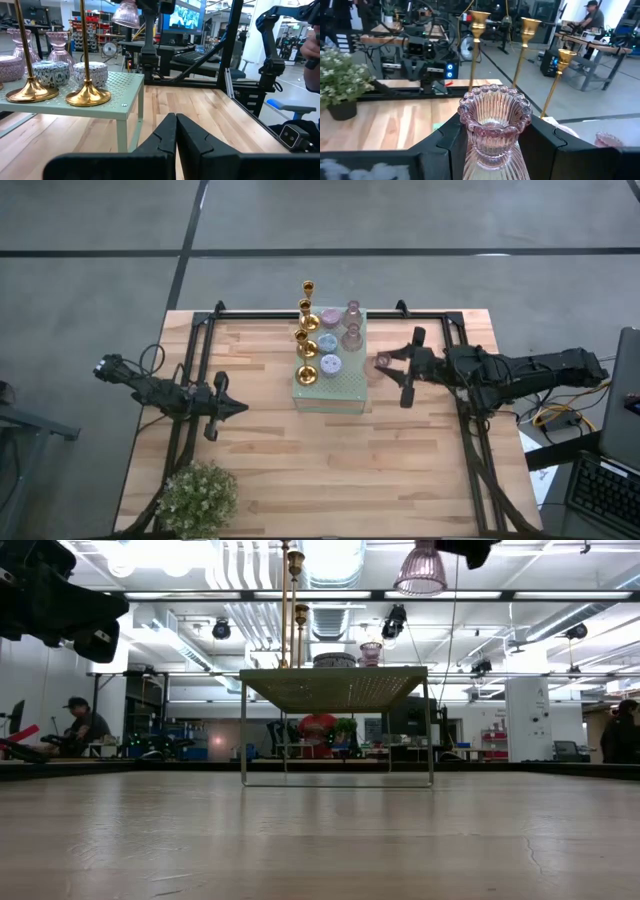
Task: Pick & Place candle stick holders
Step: Put the pink glass candle holder on the shelf
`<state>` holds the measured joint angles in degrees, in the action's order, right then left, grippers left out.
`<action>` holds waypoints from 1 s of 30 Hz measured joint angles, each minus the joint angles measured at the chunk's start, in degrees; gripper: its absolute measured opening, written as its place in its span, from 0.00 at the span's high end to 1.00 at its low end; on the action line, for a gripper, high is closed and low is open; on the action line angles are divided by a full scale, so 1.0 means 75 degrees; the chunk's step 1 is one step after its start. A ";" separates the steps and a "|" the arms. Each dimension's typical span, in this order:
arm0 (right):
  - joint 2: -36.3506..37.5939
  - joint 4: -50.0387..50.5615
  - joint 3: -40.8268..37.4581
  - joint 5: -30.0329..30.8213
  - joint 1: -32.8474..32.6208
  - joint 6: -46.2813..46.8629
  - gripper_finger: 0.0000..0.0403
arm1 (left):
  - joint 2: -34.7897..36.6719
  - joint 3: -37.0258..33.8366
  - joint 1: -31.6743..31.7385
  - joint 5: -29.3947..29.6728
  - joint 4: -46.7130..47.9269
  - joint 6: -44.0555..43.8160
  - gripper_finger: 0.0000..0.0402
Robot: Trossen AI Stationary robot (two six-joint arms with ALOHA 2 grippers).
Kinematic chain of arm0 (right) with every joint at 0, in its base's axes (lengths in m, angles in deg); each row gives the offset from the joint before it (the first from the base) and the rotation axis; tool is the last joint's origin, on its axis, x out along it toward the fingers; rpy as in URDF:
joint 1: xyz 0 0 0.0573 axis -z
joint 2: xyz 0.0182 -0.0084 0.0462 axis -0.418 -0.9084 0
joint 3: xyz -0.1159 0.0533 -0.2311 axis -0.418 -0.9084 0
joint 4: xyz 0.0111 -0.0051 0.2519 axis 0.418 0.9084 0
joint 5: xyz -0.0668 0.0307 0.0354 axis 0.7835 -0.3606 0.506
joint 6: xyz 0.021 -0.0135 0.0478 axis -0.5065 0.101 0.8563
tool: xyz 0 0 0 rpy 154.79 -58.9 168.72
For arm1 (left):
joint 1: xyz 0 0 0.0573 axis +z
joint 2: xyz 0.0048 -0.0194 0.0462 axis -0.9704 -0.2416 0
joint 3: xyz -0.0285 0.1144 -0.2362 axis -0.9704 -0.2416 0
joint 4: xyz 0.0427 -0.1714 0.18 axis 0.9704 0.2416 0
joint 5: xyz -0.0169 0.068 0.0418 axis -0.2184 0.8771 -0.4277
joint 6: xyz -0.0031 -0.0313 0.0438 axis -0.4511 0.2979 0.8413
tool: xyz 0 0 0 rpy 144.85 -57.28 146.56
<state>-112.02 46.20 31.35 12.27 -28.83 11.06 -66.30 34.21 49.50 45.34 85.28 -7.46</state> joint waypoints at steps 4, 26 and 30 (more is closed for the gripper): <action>-0.0295 -0.0158 0.0000 -0.0755 0.0656 0.0121 0.65 | 0.0000 0.0000 -0.0001 0.0000 0.0000 0.0000 0.97; -0.2167 -0.1041 0.0000 -0.1364 0.1345 0.0192 0.65 | 0.0000 0.0000 -0.0001 0.0000 0.0000 -0.0003 0.97; -0.2337 -0.1041 0.0000 -0.1358 0.1416 0.0268 0.65 | 0.0000 0.0000 0.0000 0.0000 0.0000 0.0000 0.97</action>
<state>-129.55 38.40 31.35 2.08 -18.21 13.07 -66.30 34.21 49.50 45.34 85.28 -7.46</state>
